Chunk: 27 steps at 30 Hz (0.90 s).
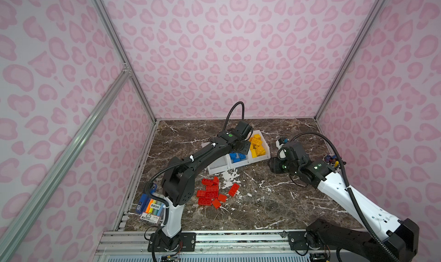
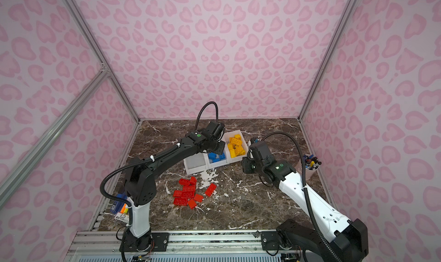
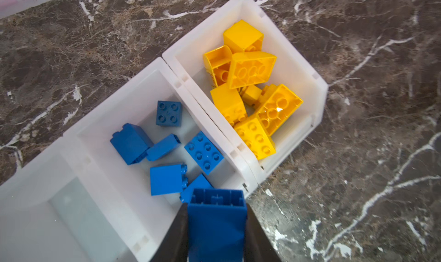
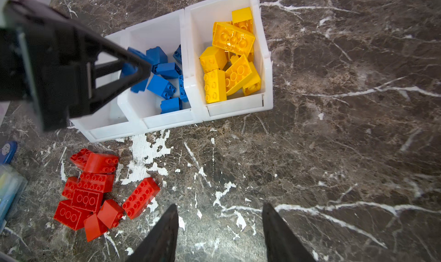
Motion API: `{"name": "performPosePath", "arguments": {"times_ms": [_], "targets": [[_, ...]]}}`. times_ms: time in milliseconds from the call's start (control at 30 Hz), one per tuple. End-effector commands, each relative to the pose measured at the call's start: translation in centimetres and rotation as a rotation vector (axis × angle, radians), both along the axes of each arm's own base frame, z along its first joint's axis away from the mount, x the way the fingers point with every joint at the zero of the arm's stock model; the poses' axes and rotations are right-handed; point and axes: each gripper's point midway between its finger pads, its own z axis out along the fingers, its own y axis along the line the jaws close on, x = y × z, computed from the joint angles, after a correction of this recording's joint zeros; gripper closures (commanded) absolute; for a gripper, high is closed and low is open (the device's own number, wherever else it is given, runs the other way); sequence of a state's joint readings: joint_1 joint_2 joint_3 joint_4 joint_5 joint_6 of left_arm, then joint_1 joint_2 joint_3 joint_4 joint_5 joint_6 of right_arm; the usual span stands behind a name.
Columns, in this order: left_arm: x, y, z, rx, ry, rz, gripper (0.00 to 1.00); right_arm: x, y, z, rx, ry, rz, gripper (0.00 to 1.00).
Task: Sort the legos into containers by color
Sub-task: Place the lego in the container, then pick up the lego from the center of the table.
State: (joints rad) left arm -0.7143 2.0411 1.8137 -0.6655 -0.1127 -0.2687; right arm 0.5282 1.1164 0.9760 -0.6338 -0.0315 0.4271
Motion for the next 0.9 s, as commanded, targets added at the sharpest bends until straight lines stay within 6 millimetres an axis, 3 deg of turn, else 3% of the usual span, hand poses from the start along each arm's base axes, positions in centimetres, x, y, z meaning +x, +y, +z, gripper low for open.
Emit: {"name": "performPosePath", "arguments": {"times_ms": [0, 100, 233, 400, 600, 733, 867], "targets": [[1.1, 0.9, -1.2, 0.04, 0.036, 0.014, 0.66, -0.7, -0.2, -0.2, 0.019, 0.008, -0.007, 0.43], [1.9, 0.3, -1.6, 0.027, 0.039, -0.003, 0.55, -1.2, -0.5, -0.1, 0.022, 0.003, -0.01, 0.42], [2.1, 0.5, -1.8, 0.046, 0.043, 0.0, 0.48, -1.6, -0.5, -0.2, 0.022, 0.008, 0.004, 0.41], [1.7, 1.2, -0.1, 0.02, 0.011, 0.021, 0.43, -1.9, 0.6, -0.7, 0.027, 0.021, 0.056, 0.39], [0.3, 6.6, 2.5, -0.022, -0.017, 0.133, 0.41, -2.4, 3.9, -1.6, 0.006, 0.03, 0.17, 0.37], [-2.1, 11.3, 5.3, -0.064, -0.081, 0.206, 0.4, -2.7, 7.3, -3.7, -0.017, 0.086, 0.222, 0.37], [-5.6, 15.6, 5.4, -0.019, -0.105, 0.266, 0.38, -3.5, 10.8, -6.3, -0.065, 0.168, 0.213, 0.36]]}}
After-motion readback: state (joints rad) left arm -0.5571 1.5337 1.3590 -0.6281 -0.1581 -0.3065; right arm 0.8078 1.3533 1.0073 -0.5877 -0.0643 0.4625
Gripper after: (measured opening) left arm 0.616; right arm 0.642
